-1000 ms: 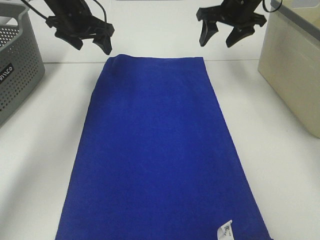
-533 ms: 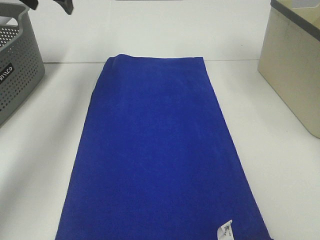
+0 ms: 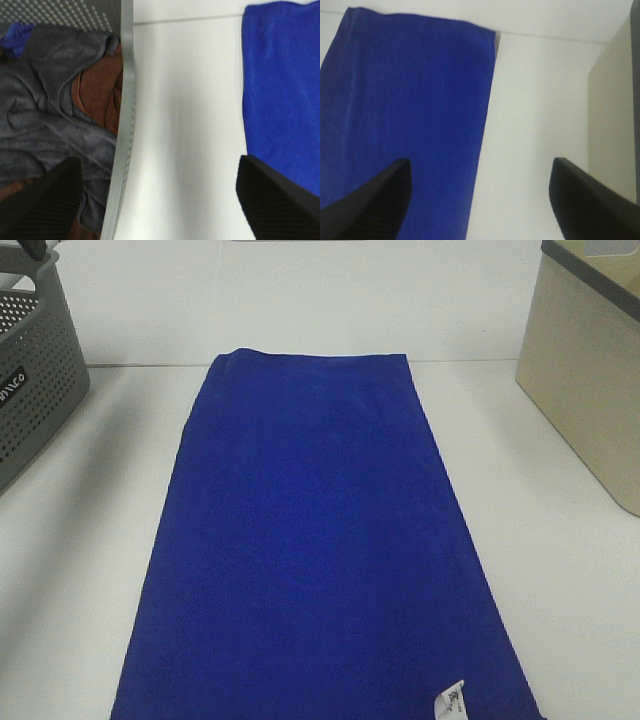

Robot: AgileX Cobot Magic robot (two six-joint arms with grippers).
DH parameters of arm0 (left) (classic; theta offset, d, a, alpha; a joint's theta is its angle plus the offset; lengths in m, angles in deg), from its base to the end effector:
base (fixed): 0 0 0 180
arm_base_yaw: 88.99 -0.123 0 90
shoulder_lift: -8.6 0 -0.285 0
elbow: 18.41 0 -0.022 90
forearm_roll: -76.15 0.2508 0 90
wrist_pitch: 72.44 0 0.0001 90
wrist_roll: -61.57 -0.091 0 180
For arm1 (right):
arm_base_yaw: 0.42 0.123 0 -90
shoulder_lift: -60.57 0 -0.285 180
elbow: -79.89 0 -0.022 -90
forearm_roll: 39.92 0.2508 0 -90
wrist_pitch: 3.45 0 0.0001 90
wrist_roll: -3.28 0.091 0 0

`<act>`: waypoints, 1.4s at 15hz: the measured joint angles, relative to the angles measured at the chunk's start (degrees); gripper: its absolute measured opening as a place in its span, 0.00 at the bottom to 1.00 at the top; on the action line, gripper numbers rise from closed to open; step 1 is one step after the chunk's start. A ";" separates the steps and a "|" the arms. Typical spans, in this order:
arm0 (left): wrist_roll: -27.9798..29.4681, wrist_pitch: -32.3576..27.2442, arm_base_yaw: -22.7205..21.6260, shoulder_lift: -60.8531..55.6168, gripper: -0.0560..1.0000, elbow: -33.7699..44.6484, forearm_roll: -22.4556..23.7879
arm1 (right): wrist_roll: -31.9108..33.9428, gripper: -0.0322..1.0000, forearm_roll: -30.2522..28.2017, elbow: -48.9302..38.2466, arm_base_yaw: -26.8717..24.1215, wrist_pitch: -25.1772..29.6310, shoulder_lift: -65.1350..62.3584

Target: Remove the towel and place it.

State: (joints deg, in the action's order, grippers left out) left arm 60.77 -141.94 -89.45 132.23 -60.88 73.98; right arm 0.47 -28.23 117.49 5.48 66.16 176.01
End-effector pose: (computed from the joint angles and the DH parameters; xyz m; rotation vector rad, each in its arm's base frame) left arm 0.4468 0.0004 0.3413 0.0026 2.6288 -0.0436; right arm 0.4075 0.0595 0.3797 -0.1753 2.5598 0.2930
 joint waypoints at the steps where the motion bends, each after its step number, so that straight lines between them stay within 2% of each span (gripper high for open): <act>1: 0.29 0.00 -0.11 -7.28 0.80 9.85 1.32 | 0.00 0.75 -0.29 -10.26 0.00 0.00 -8.48; 4: 2.18 0.40 -0.11 -24.24 0.80 28.76 5.16 | 0.00 0.75 -0.74 -31.00 0.00 0.11 -26.93; 9: 3.61 8.94 -0.11 -53.11 0.80 54.37 6.42 | 0.00 0.75 -1.26 -50.76 0.00 0.17 -52.48; 12: 3.61 12.09 -0.11 -67.49 0.80 64.23 8.94 | 0.00 0.75 -0.80 -59.76 0.00 0.23 -65.95; 15: 3.61 12.38 -0.11 -81.47 0.80 74.14 12.38 | 0.00 0.75 -0.86 -67.90 0.00 0.23 -76.95; 17: 3.61 12.32 -0.11 -90.58 0.80 79.53 13.06 | -0.06 0.75 -1.09 -72.88 0.00 0.29 -83.65; 21: 3.61 10.60 -0.11 -107.03 0.80 84.80 13.06 | -2.06 0.75 -1.49 -80.79 0.00 0.29 -96.03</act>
State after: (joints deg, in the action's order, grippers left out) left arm 64.38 -131.34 -89.56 25.21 23.92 87.04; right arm -1.59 -29.72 36.70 5.48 66.45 79.99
